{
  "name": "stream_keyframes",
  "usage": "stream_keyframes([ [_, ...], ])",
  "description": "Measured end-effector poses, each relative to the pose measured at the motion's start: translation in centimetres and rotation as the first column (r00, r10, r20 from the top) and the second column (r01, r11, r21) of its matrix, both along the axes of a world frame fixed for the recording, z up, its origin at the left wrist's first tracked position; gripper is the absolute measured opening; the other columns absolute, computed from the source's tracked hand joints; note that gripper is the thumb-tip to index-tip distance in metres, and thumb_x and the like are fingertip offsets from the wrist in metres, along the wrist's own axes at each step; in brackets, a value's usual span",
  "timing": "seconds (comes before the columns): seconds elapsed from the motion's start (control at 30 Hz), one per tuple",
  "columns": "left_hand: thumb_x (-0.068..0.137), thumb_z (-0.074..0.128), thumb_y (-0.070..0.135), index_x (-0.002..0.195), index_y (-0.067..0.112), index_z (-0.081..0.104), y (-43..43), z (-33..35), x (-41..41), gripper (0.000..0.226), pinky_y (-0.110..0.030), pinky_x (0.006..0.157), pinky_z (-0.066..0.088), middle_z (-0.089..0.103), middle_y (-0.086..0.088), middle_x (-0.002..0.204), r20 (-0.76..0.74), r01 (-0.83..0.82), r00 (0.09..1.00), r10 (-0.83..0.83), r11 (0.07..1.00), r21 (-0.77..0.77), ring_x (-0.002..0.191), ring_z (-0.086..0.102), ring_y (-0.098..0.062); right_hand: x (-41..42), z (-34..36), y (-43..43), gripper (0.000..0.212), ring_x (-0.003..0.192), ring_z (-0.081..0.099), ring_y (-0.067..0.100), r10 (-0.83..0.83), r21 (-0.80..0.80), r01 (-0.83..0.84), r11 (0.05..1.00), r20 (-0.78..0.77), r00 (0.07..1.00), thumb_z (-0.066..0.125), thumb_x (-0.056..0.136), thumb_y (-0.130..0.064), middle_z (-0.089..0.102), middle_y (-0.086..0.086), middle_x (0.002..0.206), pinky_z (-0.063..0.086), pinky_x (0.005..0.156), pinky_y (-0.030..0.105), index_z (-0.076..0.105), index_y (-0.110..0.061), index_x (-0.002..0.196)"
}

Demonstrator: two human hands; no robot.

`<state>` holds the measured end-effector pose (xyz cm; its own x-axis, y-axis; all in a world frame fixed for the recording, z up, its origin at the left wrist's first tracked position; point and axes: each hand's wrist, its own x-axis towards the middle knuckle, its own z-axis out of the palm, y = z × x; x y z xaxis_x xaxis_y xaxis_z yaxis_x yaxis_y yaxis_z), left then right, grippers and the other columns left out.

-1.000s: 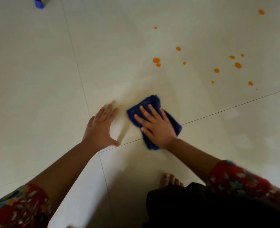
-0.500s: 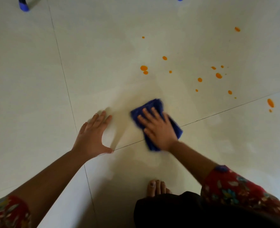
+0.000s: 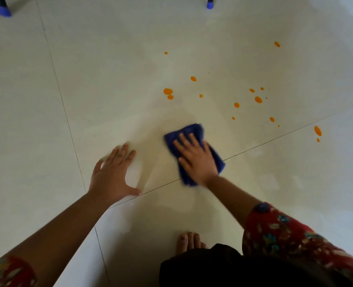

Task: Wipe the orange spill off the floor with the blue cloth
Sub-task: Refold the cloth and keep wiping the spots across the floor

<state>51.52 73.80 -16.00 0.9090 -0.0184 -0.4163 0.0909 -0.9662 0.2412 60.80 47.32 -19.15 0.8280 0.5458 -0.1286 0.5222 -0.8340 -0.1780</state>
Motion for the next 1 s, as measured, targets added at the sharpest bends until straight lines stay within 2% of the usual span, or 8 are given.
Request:
stream_keyframes([
  [0.13,0.062,0.068,0.075,0.154,0.032,-0.002,0.2,0.2,0.0,0.123,-0.039,0.121,0.012,-0.019,0.009,0.16,0.01,0.004,1.0,-0.004,1.0,-0.014,0.149,-0.011,-0.011,-6.8,-0.2,-4.1,0.048,0.15,0.01,0.02,0.398,0.05,-0.395,0.917,-0.066,0.915,0.027,0.103,-0.04,0.018,-0.007,0.161,0.008,0.119,0.045,0.023,-0.034,0.151],
  [0.27,0.065,0.067,0.073,0.154,0.031,-0.005,-0.1,0.1,-0.1,0.121,-0.04,0.121,0.01,-0.022,0.008,0.16,-0.011,0.011,1.0,-0.012,1.0,-0.025,0.149,-0.013,-0.012,-4.8,0.0,-11.2,0.048,0.149,0.007,0.012,-0.007,0.054,0.008,0.999,-0.012,1.0,0.018,0.103,-0.047,0.019,-0.01,0.159,0.02,0.114,0.046,0.013,-0.043,0.151],
  [0.43,0.08,0.063,0.062,0.155,0.029,0.001,0.9,1.4,0.4,0.103,-0.033,0.117,0.021,-0.014,0.007,0.162,-0.067,0.089,0.993,-0.092,0.995,-0.041,0.15,-0.004,-0.014,0.4,0.1,-4.3,0.053,0.148,0.006,0.014,-0.352,0.079,0.352,0.933,-0.011,0.936,0.019,0.099,-0.043,0.014,-0.011,0.159,0.017,0.118,0.048,0.021,-0.033,0.151],
  [0.6,0.09,0.054,0.056,0.155,0.031,0.006,3.5,4.7,0.7,0.084,-0.028,0.114,0.026,0.004,0.013,0.162,-0.11,0.214,0.97,-0.215,0.977,-0.022,0.147,0.016,-0.009,-6.6,-0.7,0.3,0.045,0.145,0.025,0.024,0.267,0.114,-0.261,0.958,-0.037,0.963,0.036,0.099,-0.031,0.035,-0.002,0.154,0.016,0.114,0.039,0.042,-0.026,0.144],
  [0.67,0.091,0.053,0.054,0.154,0.032,0.01,5.0,6.1,0.7,0.08,-0.028,0.113,0.028,0.012,0.014,0.161,-0.104,0.221,0.97,-0.221,0.975,-0.012,0.146,0.022,-0.009,-7.7,0.0,-2.5,0.042,0.146,0.023,0.02,0.309,0.173,-0.295,0.94,-0.061,0.949,0.032,0.103,-0.028,0.037,-0.001,0.153,0.012,0.119,0.033,0.046,-0.022,0.142],
  [0.83,0.092,0.052,0.052,0.152,0.036,0.02,6.4,8.3,0.8,0.07,-0.031,0.107,0.036,0.028,0.015,0.156,-0.079,0.155,0.984,-0.159,0.987,-0.052,0.14,0.035,-0.013,-3.7,3.4,-6.1,0.037,0.138,0.039,0.022,-0.245,0.19,0.266,0.945,-0.127,0.961,0.04,0.102,-0.014,0.045,-0.003,0.147,0.033,0.111,0.036,0.056,-0.021,0.134],
  [0.9,0.093,0.053,0.052,0.151,0.036,0.024,6.0,8.8,1.0,0.067,-0.031,0.106,0.037,0.032,0.013,0.154,-0.062,0.128,0.989,-0.135,0.986,-0.107,0.138,0.038,-0.015,-3.0,6.4,-5.1,0.037,0.129,0.049,0.019,-0.345,0.211,0.387,0.898,-0.208,0.915,0.045,0.1,-0.007,0.052,-0.009,0.14,0.03,0.102,0.02,0.061,-0.024,0.128],
  [1.0,0.092,0.054,0.051,0.149,0.035,0.028,5.3,9.5,1.9,0.064,-0.03,0.105,0.036,0.036,0.012,0.153,-0.041,0.138,0.988,-0.149,0.971,-0.194,0.137,0.039,-0.015,-2.6,12.8,-3.9,0.036,0.118,0.055,0.007,-0.383,0.319,0.456,0.831,-0.266,0.885,0.049,0.098,-0.006,0.059,-0.018,0.125,0.035,0.098,0.017,0.064,-0.029,0.121],
])
